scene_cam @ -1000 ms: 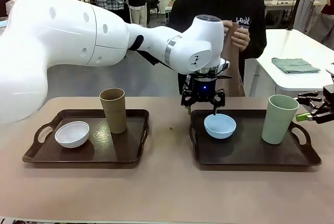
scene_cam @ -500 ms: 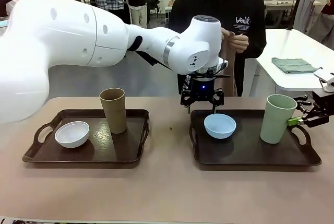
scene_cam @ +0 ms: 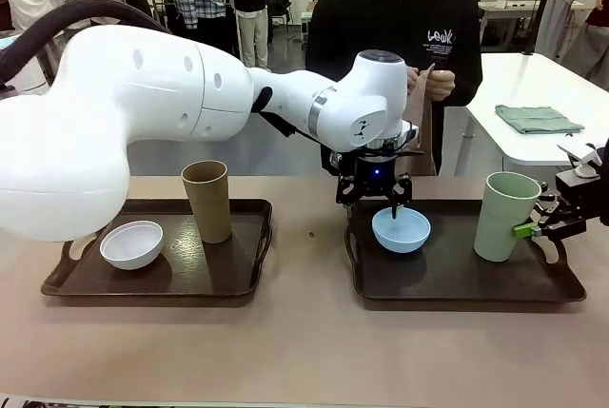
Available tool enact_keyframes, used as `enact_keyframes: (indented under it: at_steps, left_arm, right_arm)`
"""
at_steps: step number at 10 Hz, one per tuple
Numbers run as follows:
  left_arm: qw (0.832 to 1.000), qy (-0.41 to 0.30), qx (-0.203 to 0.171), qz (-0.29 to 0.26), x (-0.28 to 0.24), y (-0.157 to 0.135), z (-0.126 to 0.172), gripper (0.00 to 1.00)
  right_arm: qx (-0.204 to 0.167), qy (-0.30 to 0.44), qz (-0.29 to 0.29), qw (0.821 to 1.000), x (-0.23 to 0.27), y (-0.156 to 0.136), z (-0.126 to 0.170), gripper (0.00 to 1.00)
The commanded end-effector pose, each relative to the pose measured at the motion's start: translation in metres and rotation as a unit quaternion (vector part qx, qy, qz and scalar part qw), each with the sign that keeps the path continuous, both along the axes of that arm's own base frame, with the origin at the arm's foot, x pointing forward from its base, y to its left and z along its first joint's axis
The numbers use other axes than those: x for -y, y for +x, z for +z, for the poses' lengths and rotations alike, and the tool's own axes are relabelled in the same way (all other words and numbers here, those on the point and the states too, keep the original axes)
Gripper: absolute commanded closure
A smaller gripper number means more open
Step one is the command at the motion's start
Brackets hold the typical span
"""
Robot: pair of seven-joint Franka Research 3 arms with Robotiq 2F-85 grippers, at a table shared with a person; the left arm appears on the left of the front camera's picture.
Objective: Set up a tray with a mat and arrange the tableware.
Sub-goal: Pick up the Picnic Bowl and Reusable plastic cup from the Handle tray in front of the human's position and hold them in the air.
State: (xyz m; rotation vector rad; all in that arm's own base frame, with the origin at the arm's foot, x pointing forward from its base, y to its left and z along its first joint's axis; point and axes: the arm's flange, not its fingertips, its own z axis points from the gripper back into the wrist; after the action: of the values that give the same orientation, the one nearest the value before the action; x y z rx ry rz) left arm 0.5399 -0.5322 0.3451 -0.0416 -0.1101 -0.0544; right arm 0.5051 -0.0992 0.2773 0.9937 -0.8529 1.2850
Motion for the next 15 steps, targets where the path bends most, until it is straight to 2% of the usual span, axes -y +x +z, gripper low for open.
enact_keyframes:
  at_steps: [1,2,6,7,8,9,10,11,12,13,14,15]
  left_arm:
    - [1.0,-0.003,-0.03,-0.004,0.007,0.012,0.004,0.0]
    - [0.999,-0.007,-0.047,-0.005,0.006,0.009,0.002,0.0]
    - [0.996,-0.029,-0.074,-0.037,0.015,-0.008,-0.001,0.0]
    - [0.996,-0.03,-0.071,-0.038,0.016,-0.009,-0.002,0.58]
    - [0.996,-0.028,-0.078,-0.038,0.015,-0.009,-0.005,0.58]
    - [0.996,-0.027,-0.079,-0.039,0.015,-0.009,-0.006,1.0]
    - [0.996,-0.028,-0.079,-0.038,0.015,-0.01,-0.006,0.6]
    - [0.996,-0.027,-0.076,-0.036,0.015,-0.01,-0.006,1.0]
    - [0.996,-0.027,-0.073,-0.036,0.015,-0.011,-0.005,1.0]
    - [0.996,-0.027,-0.073,-0.035,0.014,-0.012,-0.005,1.0]
    - [0.997,-0.026,-0.073,-0.031,0.014,-0.012,-0.005,1.0]
    - [0.997,-0.025,-0.071,-0.03,0.014,-0.013,-0.004,1.0]
  right_arm:
    - [0.017,-0.014,0.001,1.0,-0.001,-0.003,-0.006,0.0]
    - [0.017,-0.019,0.004,1.0,-0.003,-0.004,-0.008,0.0]
    - [0.024,-0.027,0.004,0.999,-0.005,-0.002,-0.012,0.0]
    - [0.026,-0.026,0.009,0.999,-0.006,-0.002,-0.013,0.23]
    - [0.026,-0.024,0.018,0.999,-0.006,-0.004,-0.015,0.58]
    - [0.028,-0.021,0.02,0.999,-0.006,-0.004,-0.015,0.82]
    - [0.029,-0.021,0.02,0.999,-0.006,-0.004,-0.015,1.0]
    - [0.029,-0.022,0.023,0.999,-0.006,-0.005,-0.016,1.0]
    - [0.031,-0.021,0.025,0.999,-0.006,-0.005,-0.017,1.0]
    - [0.033,-0.021,0.027,0.999,-0.007,-0.005,-0.017,0.79]
    - [0.035,-0.02,0.028,0.999,-0.007,-0.005,-0.018,0.79]
    - [0.033,-0.018,0.025,0.999,-0.005,-0.005,-0.017,1.0]
